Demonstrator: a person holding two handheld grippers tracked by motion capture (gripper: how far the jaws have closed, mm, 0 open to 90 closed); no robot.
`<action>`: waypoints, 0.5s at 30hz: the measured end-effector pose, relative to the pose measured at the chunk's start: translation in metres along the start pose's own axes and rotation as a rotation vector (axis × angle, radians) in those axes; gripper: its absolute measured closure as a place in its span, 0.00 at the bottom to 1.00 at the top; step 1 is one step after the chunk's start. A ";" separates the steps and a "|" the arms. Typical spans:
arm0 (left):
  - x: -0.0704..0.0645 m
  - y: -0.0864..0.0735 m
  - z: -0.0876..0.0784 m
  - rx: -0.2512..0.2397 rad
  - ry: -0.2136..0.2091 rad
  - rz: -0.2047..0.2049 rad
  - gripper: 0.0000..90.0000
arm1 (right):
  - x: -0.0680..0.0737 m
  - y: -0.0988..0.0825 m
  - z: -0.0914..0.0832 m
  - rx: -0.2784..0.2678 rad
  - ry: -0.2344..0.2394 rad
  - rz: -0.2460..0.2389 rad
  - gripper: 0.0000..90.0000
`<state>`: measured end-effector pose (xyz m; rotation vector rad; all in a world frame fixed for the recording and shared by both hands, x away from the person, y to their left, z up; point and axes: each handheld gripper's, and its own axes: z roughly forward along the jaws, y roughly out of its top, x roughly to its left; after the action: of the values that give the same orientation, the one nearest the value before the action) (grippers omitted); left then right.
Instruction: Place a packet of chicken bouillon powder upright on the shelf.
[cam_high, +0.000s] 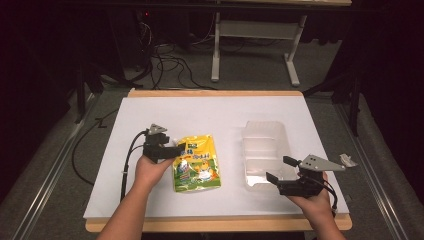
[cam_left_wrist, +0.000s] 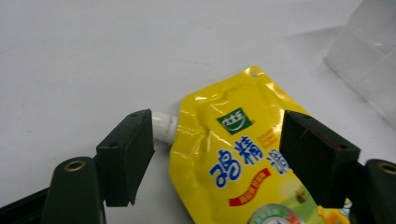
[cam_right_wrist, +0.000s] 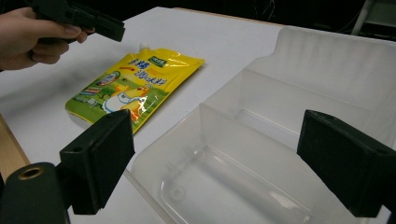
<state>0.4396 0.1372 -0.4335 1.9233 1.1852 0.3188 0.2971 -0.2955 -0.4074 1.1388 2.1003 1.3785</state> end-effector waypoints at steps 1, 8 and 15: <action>0.006 -0.002 0.004 0.018 0.012 -0.014 0.31 | 0.000 0.000 0.000 0.003 0.001 0.000 0.12; 0.019 -0.021 0.020 0.070 -0.017 -0.073 0.36 | -0.001 -0.003 -0.002 0.003 -0.010 0.011 0.12; 0.022 -0.026 0.030 0.073 -0.060 -0.100 0.41 | -0.006 -0.008 -0.013 -0.002 -0.047 0.034 0.12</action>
<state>0.4523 0.1450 -0.4759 1.9142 1.2635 0.1657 0.2881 -0.3093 -0.4092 1.2004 2.0555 1.3548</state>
